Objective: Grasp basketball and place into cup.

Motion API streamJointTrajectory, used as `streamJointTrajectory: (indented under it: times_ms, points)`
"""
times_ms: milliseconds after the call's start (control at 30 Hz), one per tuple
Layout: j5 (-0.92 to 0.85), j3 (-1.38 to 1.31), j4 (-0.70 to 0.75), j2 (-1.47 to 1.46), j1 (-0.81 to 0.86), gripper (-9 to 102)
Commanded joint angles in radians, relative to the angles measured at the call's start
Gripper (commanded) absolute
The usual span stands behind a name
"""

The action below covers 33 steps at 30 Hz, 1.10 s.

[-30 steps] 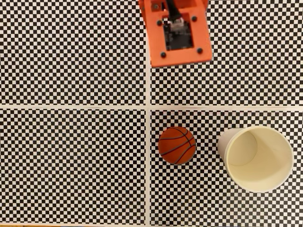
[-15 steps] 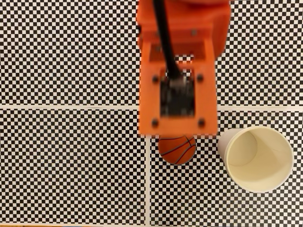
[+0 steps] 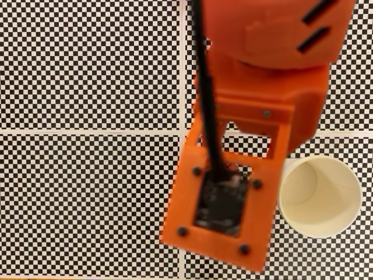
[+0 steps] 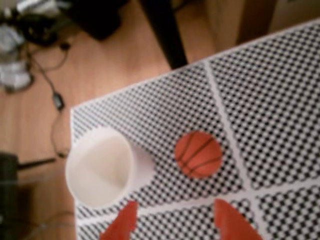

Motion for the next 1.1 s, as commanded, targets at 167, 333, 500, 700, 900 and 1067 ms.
streamJointTrajectory:
  times_ms: [167,333,500,700,900,1067]
  points:
    - [0.172,-0.052,-0.006,-0.009,-0.011,23]
    - [0.365,-0.058,-0.02,-0.034,-0.023,27]
    - [0.483,-0.071,-0.02,-0.084,-0.023,30]
    - [0.566,-0.074,-0.072,-0.17,-0.032,41]
    - [0.594,-0.081,-0.129,-0.239,-0.037,49]
    - [0.649,-0.098,-0.144,-0.249,-0.031,51]
